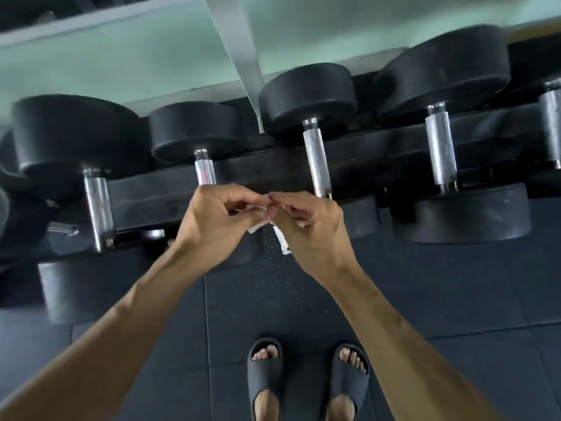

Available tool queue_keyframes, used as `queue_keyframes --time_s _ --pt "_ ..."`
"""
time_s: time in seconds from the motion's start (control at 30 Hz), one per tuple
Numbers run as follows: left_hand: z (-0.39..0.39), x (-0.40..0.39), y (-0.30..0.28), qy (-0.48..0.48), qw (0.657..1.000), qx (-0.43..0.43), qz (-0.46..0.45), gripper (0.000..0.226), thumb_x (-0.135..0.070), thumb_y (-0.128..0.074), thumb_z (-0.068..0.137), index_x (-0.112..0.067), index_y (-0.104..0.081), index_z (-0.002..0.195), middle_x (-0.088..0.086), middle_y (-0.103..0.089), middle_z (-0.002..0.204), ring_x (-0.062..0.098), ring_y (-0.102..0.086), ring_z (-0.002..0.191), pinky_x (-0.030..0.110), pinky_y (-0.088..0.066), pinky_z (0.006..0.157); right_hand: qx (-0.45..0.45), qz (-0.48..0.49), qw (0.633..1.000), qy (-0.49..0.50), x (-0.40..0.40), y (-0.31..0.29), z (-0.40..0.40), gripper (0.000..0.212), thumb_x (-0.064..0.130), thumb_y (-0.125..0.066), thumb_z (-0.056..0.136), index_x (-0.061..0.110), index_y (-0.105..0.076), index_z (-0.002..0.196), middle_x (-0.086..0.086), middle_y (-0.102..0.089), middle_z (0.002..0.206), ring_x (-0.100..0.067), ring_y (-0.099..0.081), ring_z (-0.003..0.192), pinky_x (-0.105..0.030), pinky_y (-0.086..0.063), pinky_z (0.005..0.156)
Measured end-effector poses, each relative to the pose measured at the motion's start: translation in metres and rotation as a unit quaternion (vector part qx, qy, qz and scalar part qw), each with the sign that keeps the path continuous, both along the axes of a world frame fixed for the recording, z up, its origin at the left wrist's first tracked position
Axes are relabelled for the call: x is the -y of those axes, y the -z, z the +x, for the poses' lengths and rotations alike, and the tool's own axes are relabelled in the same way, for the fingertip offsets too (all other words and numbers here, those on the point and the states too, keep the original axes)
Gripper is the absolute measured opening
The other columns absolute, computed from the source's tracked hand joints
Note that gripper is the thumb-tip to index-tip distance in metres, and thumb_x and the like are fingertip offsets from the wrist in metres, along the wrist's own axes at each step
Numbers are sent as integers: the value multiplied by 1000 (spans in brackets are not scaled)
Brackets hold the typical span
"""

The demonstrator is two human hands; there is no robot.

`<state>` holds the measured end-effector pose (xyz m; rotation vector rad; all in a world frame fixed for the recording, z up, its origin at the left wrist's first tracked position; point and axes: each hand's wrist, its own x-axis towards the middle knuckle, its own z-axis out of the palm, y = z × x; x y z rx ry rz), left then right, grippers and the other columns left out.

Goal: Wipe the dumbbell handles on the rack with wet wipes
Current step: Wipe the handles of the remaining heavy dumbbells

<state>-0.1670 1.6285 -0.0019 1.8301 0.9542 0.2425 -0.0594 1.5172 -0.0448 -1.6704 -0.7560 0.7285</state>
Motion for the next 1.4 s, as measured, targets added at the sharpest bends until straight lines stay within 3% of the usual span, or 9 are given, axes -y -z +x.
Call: queue_keyframes --time_s 0.1,0.23,0.33,0.47,0.63,0.83,0.97,1.1,1.4 --pt "-17 -4 0 -92 994 34 -45 17 -6 -78 81 -22 -76 87 -8 -77 84 7 -74 82 18 -57 75 -137 -1 991 5 -12 -9 -17 18 8 -74 88 22 -76 100 8 -76 94 -5 -72 90 -27 -59 84" --pt "-40 -18 8 -134 981 56 -126 19 -3 -73 86 -22 -74 90 -4 -77 86 11 -74 83 20 -58 69 -207 -23 976 66 -30 -9 -39 18 -1 -72 86 15 -75 94 -1 -76 86 -16 -73 85 -24 -58 77" --pt "-55 -33 19 -107 992 33 -60 15 -10 -78 83 -25 -74 82 -9 -76 79 5 -71 72 15 -53 62 -244 -37 962 119 -49 -6 -60 16 -3 -72 85 10 -73 94 -8 -75 85 -25 -74 84 -35 -62 77" --pt "-71 -54 32 -89 995 41 -18 6 -18 -80 82 -23 -76 84 -10 -75 79 6 -71 75 21 -57 71 -305 -19 938 161 -73 -5 -78 17 -6 -73 83 7 -73 94 -14 -75 86 -24 -74 80 -31 -61 72" --pt "-91 -69 63 -91 993 -4 69 6 -22 -75 86 -24 -75 91 -15 -72 86 -3 -67 81 9 -50 75 -239 -41 951 191 -95 11 -79 25 -8 -71 83 15 -75 89 -10 -71 83 -12 -68 72 -29 -61 72" --pt "-102 -46 122 -137 983 -39 116 34 -49 -43 86 -20 -58 78 -7 -58 81 13 -52 80 31 -43 76 -166 -90 950 250 -120 53 -46 29 0 -74 82 21 -68 100 2 -63 82 -3 -62 65 -20 -57 72" --pt "-103 -45 132 -156 977 2 147 42 -47 -41 87 -12 -55 72 -9 -51 74 6 -47 74 15 -33 70 -154 -86 951 255 -148 70 -29 21 -2 -76 80 17 -69 87 4 -66 84 -2 -64 67 -17 -54 63" --pt "-102 -45 133 -159 977 4 143 44 -49 -39 88 -11 -55 72 -14 -48 73 4 -47 75 9 -31 67 -164 -84 969 167 -177 74 -28 20 1 -78 81 20 -73 83 5 -71 84 -7 -70 77 -30 -62 75" --pt "-102 -45 134 -161 977 -25 135 44 -47 -37 87 -10 -55 73 -9 -48 75 13 -47 75 16 -32 68 -190 -169 967 31 -153 66 -34 13 0 -77 82 13 -75 82 -8 -76 80 -12 -68 67 -34 -62 80"
